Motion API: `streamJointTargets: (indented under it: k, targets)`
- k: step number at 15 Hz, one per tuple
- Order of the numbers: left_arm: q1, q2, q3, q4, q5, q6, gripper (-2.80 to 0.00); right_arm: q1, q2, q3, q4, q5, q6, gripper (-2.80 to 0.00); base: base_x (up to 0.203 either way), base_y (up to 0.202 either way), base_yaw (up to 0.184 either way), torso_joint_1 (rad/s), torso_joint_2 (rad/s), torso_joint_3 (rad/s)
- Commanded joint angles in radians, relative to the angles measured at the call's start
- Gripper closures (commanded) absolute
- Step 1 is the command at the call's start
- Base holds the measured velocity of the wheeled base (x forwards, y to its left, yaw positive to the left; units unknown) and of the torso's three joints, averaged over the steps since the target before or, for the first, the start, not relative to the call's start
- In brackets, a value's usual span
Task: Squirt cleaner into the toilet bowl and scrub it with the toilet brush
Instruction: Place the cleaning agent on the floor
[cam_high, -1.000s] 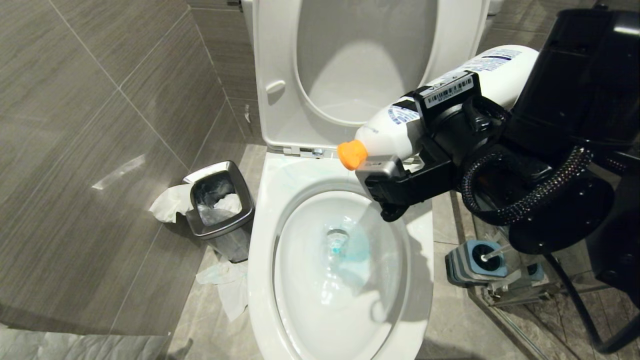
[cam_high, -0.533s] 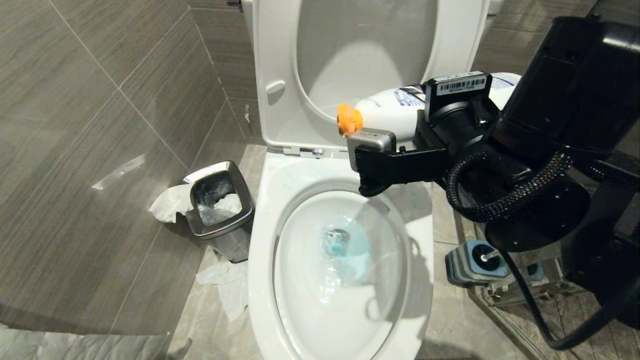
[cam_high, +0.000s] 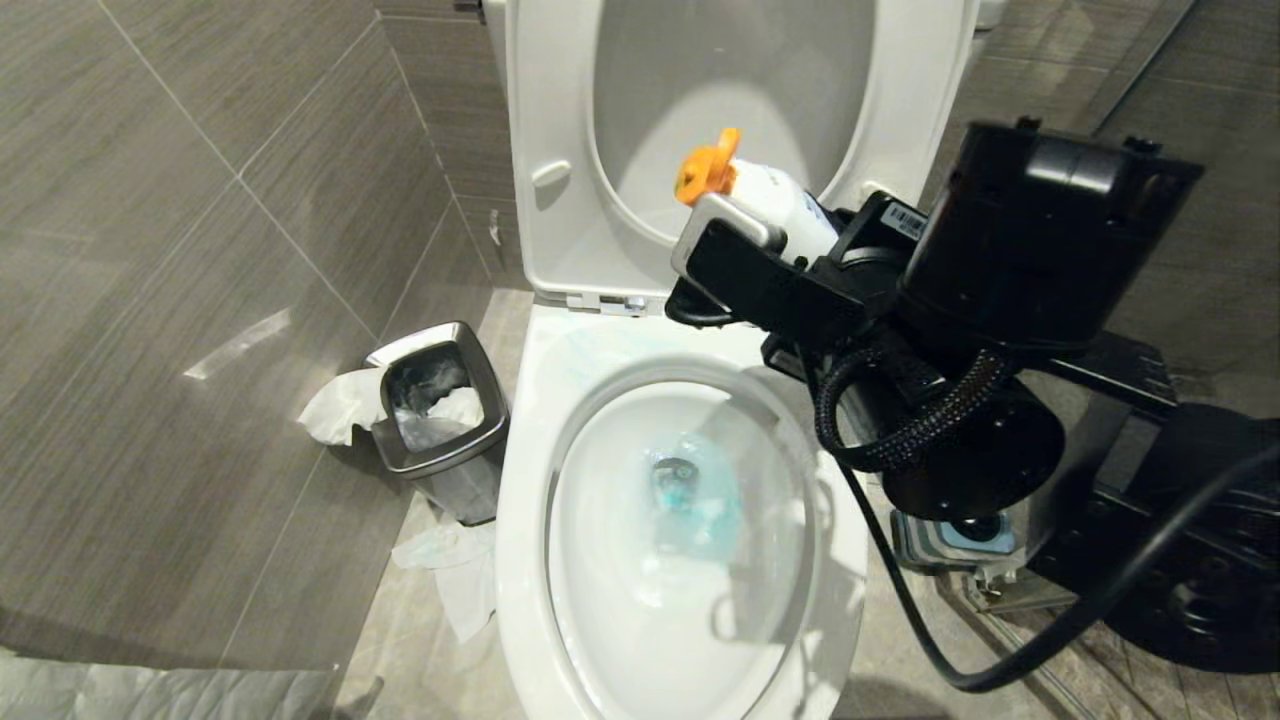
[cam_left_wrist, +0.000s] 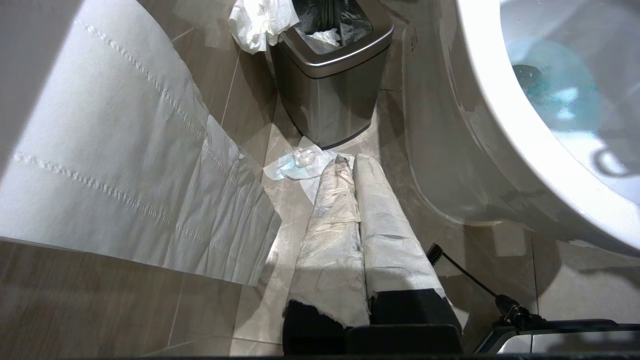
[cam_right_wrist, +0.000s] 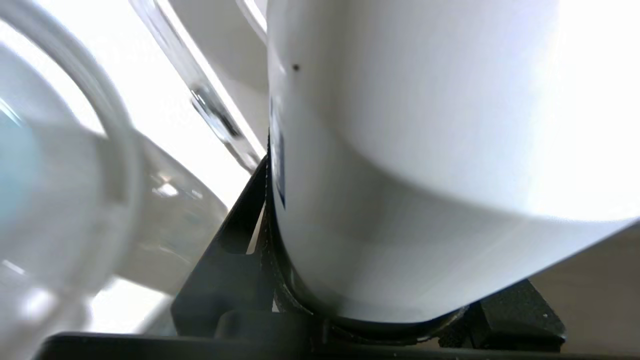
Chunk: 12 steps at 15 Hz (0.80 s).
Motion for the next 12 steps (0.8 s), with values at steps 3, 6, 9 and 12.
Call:
streamJointTargets:
  k: [3,6,9,12]
  targets:
    - [0.0,0.0,0.002,0.0,0.0,0.001,0.0,0.0,0.041,-0.055,-0.003,0.011,0.179,0.0,0.0,0.0,0.0,0.0,0.0,0.0]
    - [0.0,0.0,0.002,0.0,0.0,-0.001,0.0,-0.001,0.05,-0.087,-0.001,0.017,0.262,0.0,0.0,0.0,0.0,0.0,0.0,0.0]
    - [0.0,0.0,0.002,0.0,0.0,-0.001,0.0,-0.001,0.056,-0.12,0.004,0.017,0.324,0.0,0.0,0.0,0.0,0.0,0.0,0.0]
    - [0.0,0.0,0.002,0.0,0.0,-0.001,0.0,-0.004,0.042,-0.185,0.1,0.023,0.388,0.0,0.0,0.0,0.0,0.0,0.0,0.0]
